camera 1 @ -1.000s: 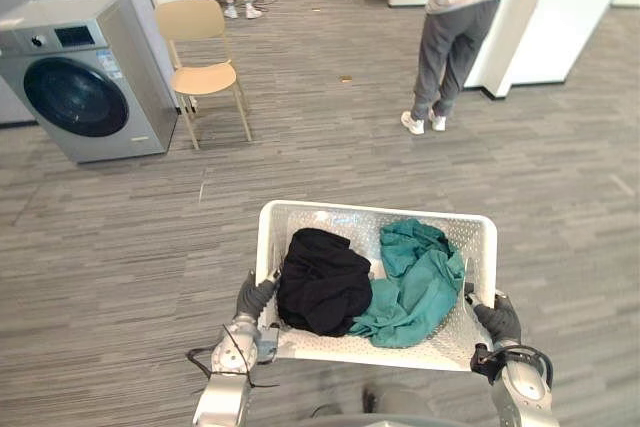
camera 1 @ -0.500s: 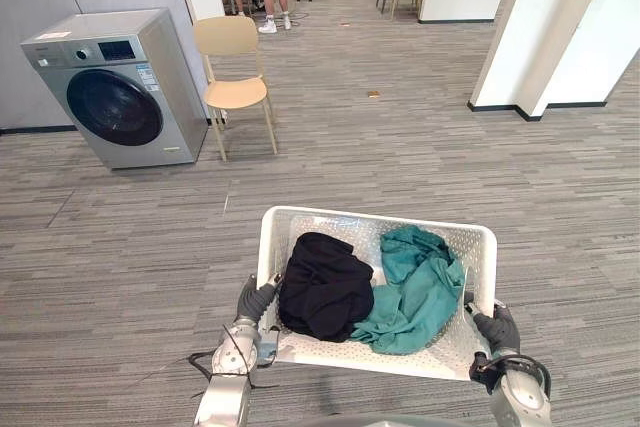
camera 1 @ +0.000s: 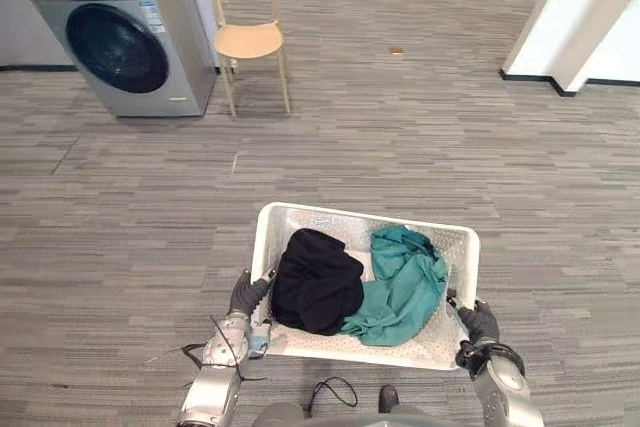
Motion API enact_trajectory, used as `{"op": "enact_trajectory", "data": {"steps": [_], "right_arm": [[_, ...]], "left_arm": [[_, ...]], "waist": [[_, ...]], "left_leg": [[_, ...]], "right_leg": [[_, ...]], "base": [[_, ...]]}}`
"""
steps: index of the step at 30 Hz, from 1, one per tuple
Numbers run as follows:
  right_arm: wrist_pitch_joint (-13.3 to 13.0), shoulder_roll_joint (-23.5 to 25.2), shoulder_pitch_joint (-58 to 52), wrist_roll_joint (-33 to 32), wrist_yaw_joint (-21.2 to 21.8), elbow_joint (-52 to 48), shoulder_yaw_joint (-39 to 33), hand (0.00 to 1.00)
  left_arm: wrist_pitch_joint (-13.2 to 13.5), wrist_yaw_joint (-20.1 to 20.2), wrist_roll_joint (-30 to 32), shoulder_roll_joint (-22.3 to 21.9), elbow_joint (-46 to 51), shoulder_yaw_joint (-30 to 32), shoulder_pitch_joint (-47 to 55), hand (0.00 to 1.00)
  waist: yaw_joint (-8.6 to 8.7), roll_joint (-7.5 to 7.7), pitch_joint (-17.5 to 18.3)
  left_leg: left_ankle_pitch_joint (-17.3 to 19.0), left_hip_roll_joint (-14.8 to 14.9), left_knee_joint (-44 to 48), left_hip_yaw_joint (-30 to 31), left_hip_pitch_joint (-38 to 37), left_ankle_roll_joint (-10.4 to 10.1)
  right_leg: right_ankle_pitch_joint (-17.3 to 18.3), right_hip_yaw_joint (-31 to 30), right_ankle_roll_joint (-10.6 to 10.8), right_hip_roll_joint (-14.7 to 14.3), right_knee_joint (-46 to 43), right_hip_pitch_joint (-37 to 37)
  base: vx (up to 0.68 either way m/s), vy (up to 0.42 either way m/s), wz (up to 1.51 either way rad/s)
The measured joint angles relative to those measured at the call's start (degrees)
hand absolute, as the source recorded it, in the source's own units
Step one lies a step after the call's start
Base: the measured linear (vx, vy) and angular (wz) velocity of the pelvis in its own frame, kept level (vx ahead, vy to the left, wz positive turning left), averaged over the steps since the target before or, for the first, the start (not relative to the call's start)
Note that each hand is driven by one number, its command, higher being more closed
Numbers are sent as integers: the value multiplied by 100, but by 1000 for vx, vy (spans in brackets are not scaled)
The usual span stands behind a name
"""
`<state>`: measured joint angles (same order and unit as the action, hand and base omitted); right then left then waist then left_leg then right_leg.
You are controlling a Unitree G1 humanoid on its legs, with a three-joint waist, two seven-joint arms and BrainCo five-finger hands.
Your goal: Pick up the laundry basket with both hands and put the clothes into the washing machine.
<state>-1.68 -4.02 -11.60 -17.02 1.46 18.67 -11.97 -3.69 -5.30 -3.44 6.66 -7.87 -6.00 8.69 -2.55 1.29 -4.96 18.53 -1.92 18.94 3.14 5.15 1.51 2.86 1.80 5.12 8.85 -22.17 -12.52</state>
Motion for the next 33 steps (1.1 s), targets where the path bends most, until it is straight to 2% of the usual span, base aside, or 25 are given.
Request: {"op": "enact_trajectory", "data": {"steps": [2,3,4,5,6,7,8,9,11,14,15,16,17,18,19,20,21,22,23,24,25,26,29,31,33], "right_arm": [[13,110,-254,-25,1,-354,3,100],[35,177,-312,-23,-2,-372,-8,100],[72,332,-457,-22,-5,-522,-43,100],[37,324,-619,-41,-12,-941,7,100],[33,295,-640,-41,-11,-952,98,100],[31,118,-749,-42,11,-1036,201,100],[-11,-91,-1087,-151,30,-1424,244,100],[12,-322,-1204,-125,32,-1607,302,100],[197,-476,-1014,-17,-4,-1447,477,100],[242,-394,-738,-7,-5,-1164,502,100],[264,-415,-534,62,3,-902,502,100],[274,-430,-478,75,-6,-862,495,100],[270,-435,-370,83,1,-766,441,100],[269,-429,-218,119,-4,-634,405,100],[270,-402,-182,144,-5,-589,370,100],[270,-312,-112,200,-12,-475,320,100],[327,-288,18,208,-4,-438,313,100],[332,-243,38,218,1,-486,304,100],[276,-215,-146,212,17,-594,299,100],[231,-232,-254,210,42,-664,220,100],[206,-56,-292,214,57,-655,211,100],[206,-77,-264,210,72,-658,212,100],[189,-55,-307,200,110,-680,103,100],[183,49,-400,200,109,-758,74,100],[188,116,-474,196,107,-796,73,100]], "left_arm": [[-5,4,-8,99,71,16,12,100],[-20,5,-10,142,62,0,24,100],[-28,25,-11,276,114,-3,20,100],[-10,50,-51,309,469,-32,117,100],[26,70,-54,246,653,82,393,100],[41,104,-53,47,873,195,823,100],[106,251,-54,-118,1142,89,1059,100],[172,269,-62,-345,1148,211,1403,100],[73,226,-78,-576,1023,327,1540,100],[80,249,-78,-480,921,495,1431,100],[90,250,-82,-484,763,488,1374,100],[88,253,-82,-501,718,473,1311,100],[92,252,-82,-507,623,468,1194,100],[93,216,-82,-500,559,438,1086,100],[93,184,-82,-492,525,417,1054,100],[88,136,-81,-414,427,417,927,100],[44,128,-80,-405,401,447,817,100],[64,129,-97,-344,414,419,816,100],[88,147,-112,-302,454,345,825,100],[91,141,-112,-321,520,276,875,100],[115,130,-111,-183,506,288,812,100],[108,133,-112,-192,505,285,785,100],[109,146,-92,-191,524,138,721,100],[101,144,-88,-144,526,140,703,100],[95,158,-89,-59,529,120,680,100]], "waist": [[127,213,-334],[129,319,-298],[197,420,-125],[437,216,-124],[392,291,-82],[402,50,2],[432,-321,-138],[365,-457,-26],[-22,-830,72],[-175,-760,56],[-213,-620,62],[-234,-584,33],[-215,-464,22],[-203,-338,13],[-222,-264,43],[-184,1,126],[-265,-13,66],[-338,-49,44],[-284,84,106],[-290,-2,120],[-209,396,164],[-176,356,125],[-104,-137,8],[-12,-285,-13],[113,-251,-4]], "left_leg": [[-2,-253,-339,174,-501,410],[-61,-302,-595,276,-704,510],[-64,-291,-774,458,-844,504],[148,-27,-168,373,-392,292],[202,58,-195,105,-609,95],[381,402,995,-20,-491,-419],[-301,565,3790,109,348,-101],[-1424,760,5338,-47,889,-112],[-1390,1173,5950,-222,1483,-156],[-618,1073,4577,-581,2154,-215],[-499,724,3048,-546,2150,-283],[-517,651,2427,-581,2130,-309],[-779,438,1109,-563,2086,-409],[-1626,256,411,-597,2045,-312],[-2103,188,258,-640,1926,-230],[-2066,55,236,-825,1758,71],[-1628,314,1258,-997,1937,579],[-1452,355,1830,-1174,2159,542],[-1517,45,1101,-1346,1771,244],[-1572,-23,473,-1386,1416,675],[-1310,-397,245,-1455,901,767],[-1202,-468,231,-1459,717,791],[-1087,-385,-342,-1399,-343,778],[-911,-248,-562,-1221,-807,655],[-676,-164,-599,-1002,-1004,529]], "right_leg": [[56,-129,-445,233,-2501,-1018],[246,-98,-326,190,-2627,-1156],[418,167,-84,14,-1567,-1104],[700,350,-1,-383,-574,-877],[846,463,-275,-506,-861,-858],[1187,738,-945,-894,-1465,-608],[1505,1104,-1150,-1381,-1819,115],[2062,929,-1243,-1627,-1147,840],[2113,603,-1215,-1867,-790,1203],[1823,198,-1223,-1759,-4,1555],[1746,-18,-1089,-1560,443,1858],[1717,-96,-1029,-1508,633,2035],[1735,-202,-977,-1372,917,2315],[1794,-290,-871,-1252,1032,2559],[1804,-382,-853,-1177,1057,2658],[1818,-491,-752,-911,1002,2751],[1310,-700,-329,-987,624,2762],[1082,-746,-476,-1090,402,2785],[870,-538,-211,-1027,-567,2603],[657,-478,-131,-986,-1368,2368],[437,-430,-401,-513,-3334,1576],[409,-394,-447,-386,-3870,1251],[676,-296,-478,-295,-4535,17],[942,-136,-393,-457,-3767,-551],[926,17,-341,-517,-2251,-629]], "base": [[-5,48,101],[102,-70,72],[273,-147,130],[263,-143,111],[283,-163,75],[300,-156,74],[488,-236,93],[475,-217,78],[524,-35,-55],[599,-26,-51],[582,43,-48],[708,94,-38],[601,114,-23],[606,121,-29],[640,124,-22],[828,146,-44],[819,172,-54],[652,172,-52],[386,216,-29],[479,217,-3],[485,162,-11],[521,113,-5],[458,137,-15],[408,53,28],[334,-62,60]]}}
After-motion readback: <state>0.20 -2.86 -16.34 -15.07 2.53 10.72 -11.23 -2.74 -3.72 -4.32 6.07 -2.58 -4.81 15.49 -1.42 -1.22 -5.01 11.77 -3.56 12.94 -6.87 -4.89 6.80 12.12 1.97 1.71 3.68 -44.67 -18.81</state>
